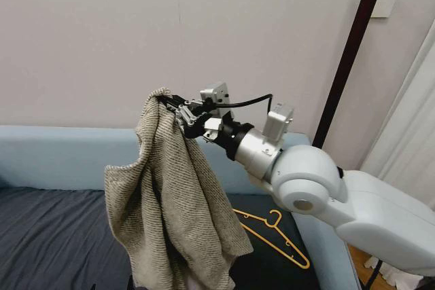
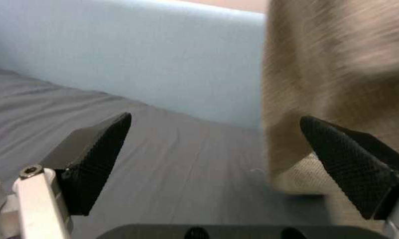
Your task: Pick up the clothes from the sofa and hang them on the clothes hanger.
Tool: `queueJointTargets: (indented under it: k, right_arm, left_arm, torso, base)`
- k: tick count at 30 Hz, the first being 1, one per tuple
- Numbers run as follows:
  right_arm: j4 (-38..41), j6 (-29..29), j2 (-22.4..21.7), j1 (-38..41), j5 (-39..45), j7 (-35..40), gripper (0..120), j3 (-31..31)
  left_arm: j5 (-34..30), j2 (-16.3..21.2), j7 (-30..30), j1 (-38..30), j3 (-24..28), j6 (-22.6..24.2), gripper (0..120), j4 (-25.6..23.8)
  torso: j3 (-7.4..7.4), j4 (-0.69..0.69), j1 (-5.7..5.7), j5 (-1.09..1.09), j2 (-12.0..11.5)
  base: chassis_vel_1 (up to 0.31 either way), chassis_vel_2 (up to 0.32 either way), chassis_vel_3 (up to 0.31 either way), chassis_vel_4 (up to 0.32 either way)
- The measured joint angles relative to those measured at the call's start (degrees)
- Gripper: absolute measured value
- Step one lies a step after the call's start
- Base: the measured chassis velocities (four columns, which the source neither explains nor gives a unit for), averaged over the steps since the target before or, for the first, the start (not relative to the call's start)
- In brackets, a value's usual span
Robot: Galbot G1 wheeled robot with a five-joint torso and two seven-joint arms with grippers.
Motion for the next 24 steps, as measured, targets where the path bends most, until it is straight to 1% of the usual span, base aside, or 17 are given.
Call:
queueJointTargets:
  k: [2, 6, 8, 9, 10, 11, 13, 14, 15, 17, 18, 19, 21, 22, 24]
  right_arm:
    - [-0.32, 0.16, 0.20, -0.77, -0.52, -0.23, 0, -0.03]
    - [-5.59, 2.43, 3.08, -11.25, -7.95, -3.95, 0, -0.73]
    - [-6.22, 2.69, 3.18, -12.56, -8.75, -4.42, 0, -0.72]
    - [-7.79, 3.33, 2.65, -16.14, -10.63, -5.78, 0, -0.56]
    - [-8.76, 3.87, 1.79, -18.62, -11.68, -6.61, 0, -0.44]
    - [-8.76, 3.87, 1.79, -18.62, -11.68, -6.61, 0, -0.44]
    - [-10.56, 4.90, -0.33, -23.19, -13.80, -8.06, 0, -0.10]
    - [-11.29, 5.36, -2.12, -26.38, -14.86, -8.74, 0, 0.81]
    - [-11.29, 5.36, -2.12, -26.38, -14.86, -8.74, 0, 0.81]
    - [-10.74, 5.27, -4.75, -29.69, -14.88, -9.14, 0, 2.53]
    - [-9.88, 5.00, -6.34, -30.72, -14.34, -9.28, 0, 3.31]
    - [-9.88, 5.00, -6.34, -30.72, -14.34, -9.28, 0, 3.31]
    - [-8.23, 4.16, -10.39, -31.73, -13.14, -10.16, 0, 4.55]
    - [-8.12, 3.88, -11.66, -31.83, -12.79, -10.69, 0, 4.94]
    - [-8.31, 3.79, -12.52, -32.12, -12.69, -11.17, 0, 5.29]
  left_arm:
    - [0.00, -0.03, 0.00, -0.05, 0.02, 0.00, 100, 0.14]
    - [-0.01, 0.07, 0.01, -1.19, 0.59, 0.07, 100, 2.63]
    - [-0.01, 0.14, 0.02, -1.36, 0.69, 0.13, 100, 2.83]
    - [-0.01, 0.31, 0.03, -1.75, 0.90, 0.29, 100, 3.13]
    - [-0.01, 0.38, 0.04, -1.96, 1.01, 0.44, 100, 3.25]
    - [-0.01, 0.38, 0.04, -1.96, 1.01, 0.44, 100, 3.25]
    - [-0.01, 0.44, 0.05, -2.23, 1.05, 0.58, 100, 3.44]
    - [-0.01, 0.48, 0.06, -2.29, 1.09, 0.65, 100, 3.60]
    - [-0.01, 0.48, 0.06, -2.29, 1.09, 0.65, 100, 3.60]
    - [0.04, 0.67, 0.08, -2.37, 1.18, 0.66, 100, 3.89]
    - [0.06, 0.79, 0.08, -2.43, 1.28, 0.68, 100, 4.08]
    - [0.06, 0.79, 0.08, -2.43, 1.28, 0.68, 100, 4.08]
    - [0.11, 1.08, 0.08, -2.85, 1.64, 0.80, 100, 4.35]
    - [0.13, 1.13, 0.08, -2.99, 1.80, 0.91, 100, 4.35]
    - [0.18, 1.16, 0.08, -3.13, 1.97, 1.07, 100, 4.35]
  torso:
    - [0.00, 0.00, 0.00, 0.01, 0.00]
    - [0.00, 0.01, 0.00, 0.00, 0.00]
    - [0.00, 0.02, 0.00, 0.00, 0.00]
    - [0.00, 0.03, 0.00, 0.01, 0.00]
    - [-0.01, 0.01, 0.00, 0.01, 0.00]
    - [-0.01, 0.01, 0.00, 0.01, 0.00]
    - [0.00, -0.01, 0.00, 0.02, 0.00]
    - [0.00, -0.02, 0.00, 0.03, 0.00]
    - [0.00, -0.02, 0.00, 0.03, 0.00]
    - [0.00, -0.02, 0.00, 0.04, 0.00]
    - [0.00, -0.01, 0.00, 0.04, 0.00]
    - [0.00, -0.01, 0.00, 0.04, 0.00]
    - [-0.01, -0.01, 0.00, 0.01, 0.00]
    - [-0.01, -0.01, 0.00, 0.01, 0.00]
    - [-0.01, -0.01, 0.00, 0.00, 0.01]
  base:
    - [0.000, 0.000, 0.000, 0.000]
    - [0.000, 0.000, 0.000, 0.000]
    - [0.000, 0.000, 0.000, 0.000]
    - [0.000, 0.000, 0.000, 0.000]
    - [0.000, 0.000, 0.000, 0.000]
    - [0.000, 0.000, 0.000, 0.000]
    - [0.000, 0.000, 0.000, 0.000]
    - [0.000, 0.000, 0.000, 0.000]
    - [0.000, 0.000, 0.000, 0.000]
    - [0.000, 0.000, 0.000, 0.000]
    - [0.000, 0.000, 0.000, 0.000]
    - [0.000, 0.000, 0.000, 0.000]
    - [0.000, 0.000, 0.000, 0.000]
    - [0.000, 0.000, 0.000, 0.000]
    - [0.000, 0.000, 0.000, 0.000]
